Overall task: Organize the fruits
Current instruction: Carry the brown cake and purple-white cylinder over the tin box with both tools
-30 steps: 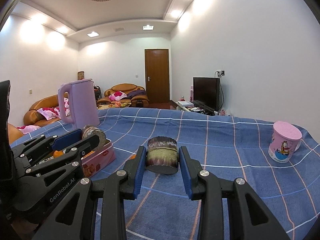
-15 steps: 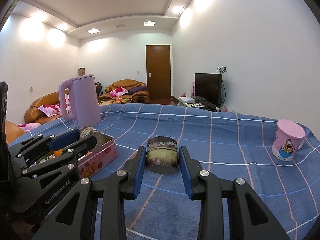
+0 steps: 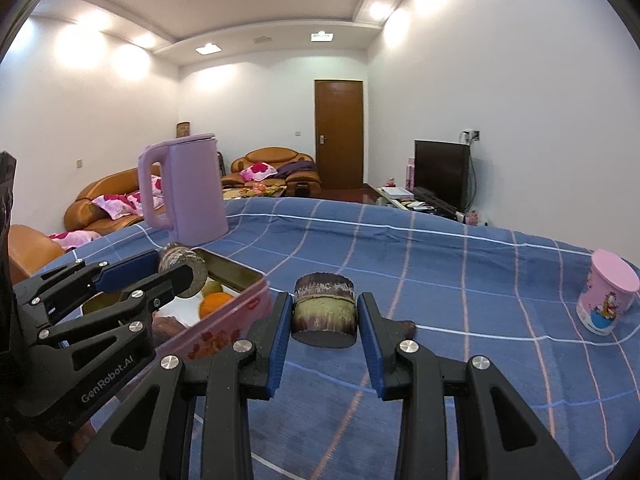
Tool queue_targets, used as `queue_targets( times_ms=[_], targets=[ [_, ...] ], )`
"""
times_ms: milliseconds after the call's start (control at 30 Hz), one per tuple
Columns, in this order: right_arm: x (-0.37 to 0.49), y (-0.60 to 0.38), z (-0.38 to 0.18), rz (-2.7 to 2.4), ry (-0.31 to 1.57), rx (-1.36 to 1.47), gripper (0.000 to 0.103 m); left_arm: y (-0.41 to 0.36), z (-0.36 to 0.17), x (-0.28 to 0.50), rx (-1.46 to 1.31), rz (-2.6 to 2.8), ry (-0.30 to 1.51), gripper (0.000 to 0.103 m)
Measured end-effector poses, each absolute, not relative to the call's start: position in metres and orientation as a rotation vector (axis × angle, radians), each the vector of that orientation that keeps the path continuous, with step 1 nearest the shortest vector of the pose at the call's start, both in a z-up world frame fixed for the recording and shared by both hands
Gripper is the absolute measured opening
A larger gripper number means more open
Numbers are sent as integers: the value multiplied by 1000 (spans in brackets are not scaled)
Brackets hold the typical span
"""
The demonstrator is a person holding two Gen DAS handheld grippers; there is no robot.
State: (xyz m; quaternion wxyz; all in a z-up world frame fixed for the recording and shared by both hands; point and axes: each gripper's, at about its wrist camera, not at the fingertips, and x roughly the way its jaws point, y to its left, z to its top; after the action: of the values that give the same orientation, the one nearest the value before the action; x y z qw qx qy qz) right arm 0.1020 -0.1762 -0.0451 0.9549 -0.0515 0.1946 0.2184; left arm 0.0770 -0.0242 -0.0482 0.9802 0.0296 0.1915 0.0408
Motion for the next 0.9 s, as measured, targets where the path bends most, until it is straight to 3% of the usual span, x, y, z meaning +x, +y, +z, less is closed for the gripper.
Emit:
queue_targets(
  times_ms=[900],
  targets=[
    [123,-77,-51,602,451,-180,35,65,-57,109,20,209,524,33]
  ],
)
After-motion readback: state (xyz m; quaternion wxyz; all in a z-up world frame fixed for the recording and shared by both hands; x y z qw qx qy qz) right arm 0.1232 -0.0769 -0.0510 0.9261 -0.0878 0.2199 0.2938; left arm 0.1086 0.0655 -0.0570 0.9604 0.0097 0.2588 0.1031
